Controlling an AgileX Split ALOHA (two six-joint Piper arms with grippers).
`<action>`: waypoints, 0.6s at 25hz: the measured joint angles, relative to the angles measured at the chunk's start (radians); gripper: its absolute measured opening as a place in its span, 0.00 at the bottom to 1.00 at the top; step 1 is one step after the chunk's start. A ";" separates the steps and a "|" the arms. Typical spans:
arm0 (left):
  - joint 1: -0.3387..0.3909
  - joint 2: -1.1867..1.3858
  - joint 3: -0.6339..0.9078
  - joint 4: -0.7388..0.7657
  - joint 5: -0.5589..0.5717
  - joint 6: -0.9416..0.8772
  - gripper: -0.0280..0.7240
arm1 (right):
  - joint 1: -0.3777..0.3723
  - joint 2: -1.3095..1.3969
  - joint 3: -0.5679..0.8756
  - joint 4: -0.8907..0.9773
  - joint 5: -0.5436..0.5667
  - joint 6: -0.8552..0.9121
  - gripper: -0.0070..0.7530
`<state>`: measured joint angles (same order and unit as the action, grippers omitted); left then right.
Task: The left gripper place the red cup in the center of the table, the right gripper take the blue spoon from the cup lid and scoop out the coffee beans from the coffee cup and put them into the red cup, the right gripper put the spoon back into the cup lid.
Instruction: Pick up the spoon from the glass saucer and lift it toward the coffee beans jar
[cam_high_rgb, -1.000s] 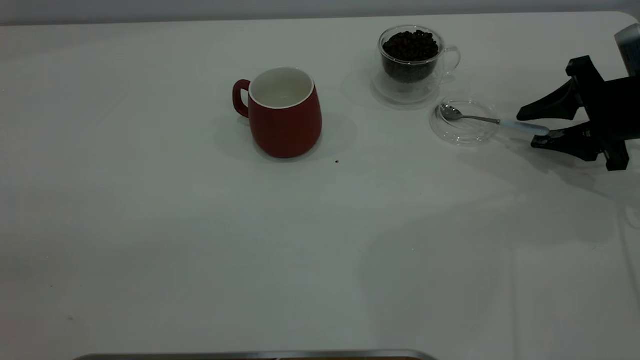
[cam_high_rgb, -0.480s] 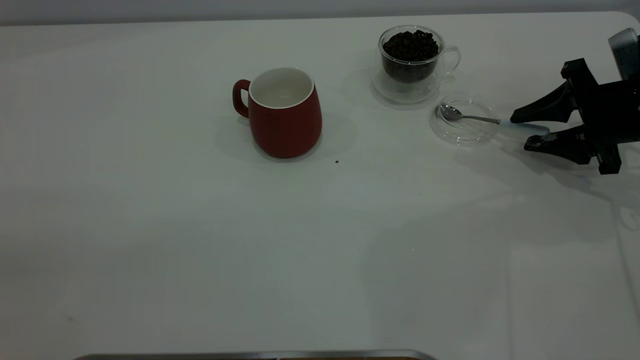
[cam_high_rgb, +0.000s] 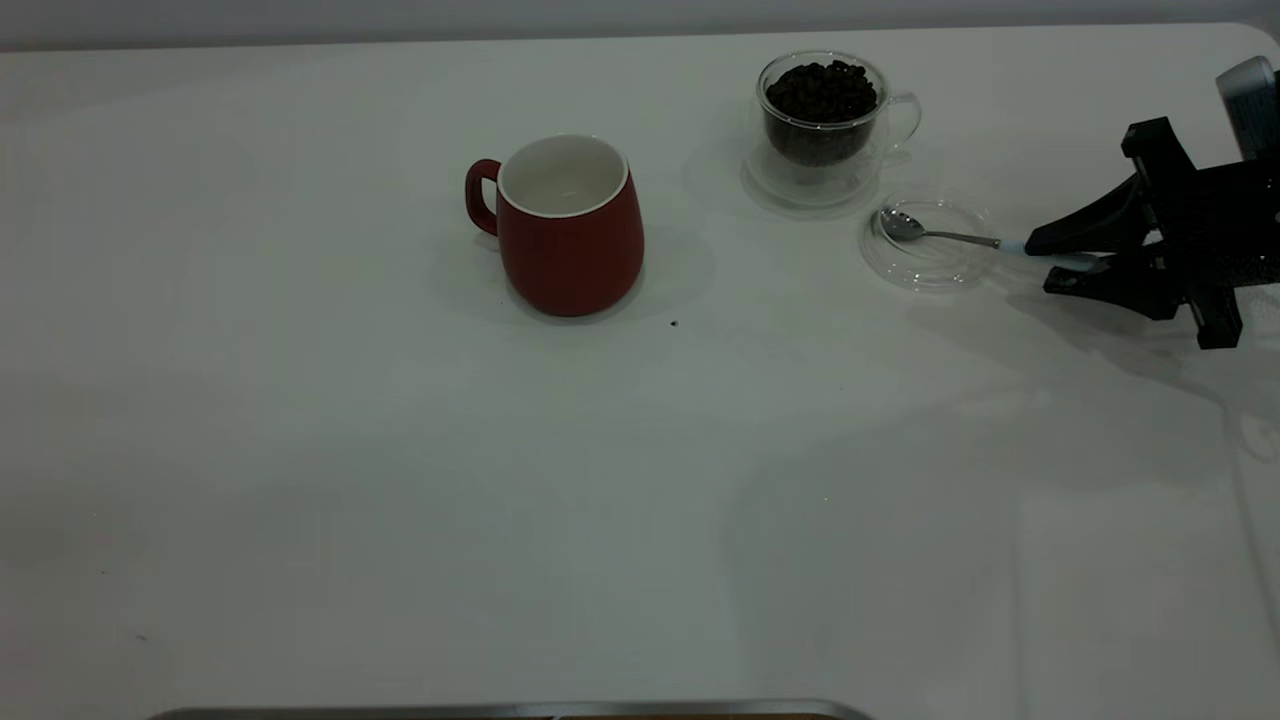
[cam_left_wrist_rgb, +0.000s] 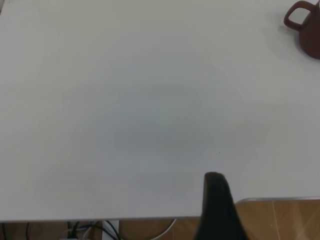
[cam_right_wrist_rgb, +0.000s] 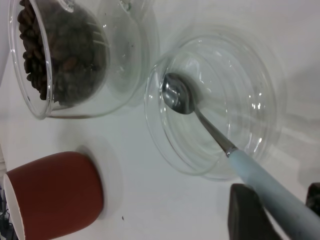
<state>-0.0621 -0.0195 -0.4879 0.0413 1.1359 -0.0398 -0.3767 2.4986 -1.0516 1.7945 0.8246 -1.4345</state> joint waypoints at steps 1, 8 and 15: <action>0.000 0.000 0.000 0.000 0.000 0.000 0.79 | 0.000 0.000 0.000 -0.003 0.000 0.000 0.39; 0.000 0.000 0.000 0.000 0.000 0.000 0.79 | 0.000 0.000 0.000 -0.015 0.042 0.000 0.22; 0.000 0.000 0.000 0.000 0.000 0.002 0.79 | 0.000 0.000 0.000 -0.035 0.077 0.005 0.16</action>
<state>-0.0621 -0.0195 -0.4879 0.0413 1.1359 -0.0377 -0.3767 2.4986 -1.0516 1.7594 0.9014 -1.4298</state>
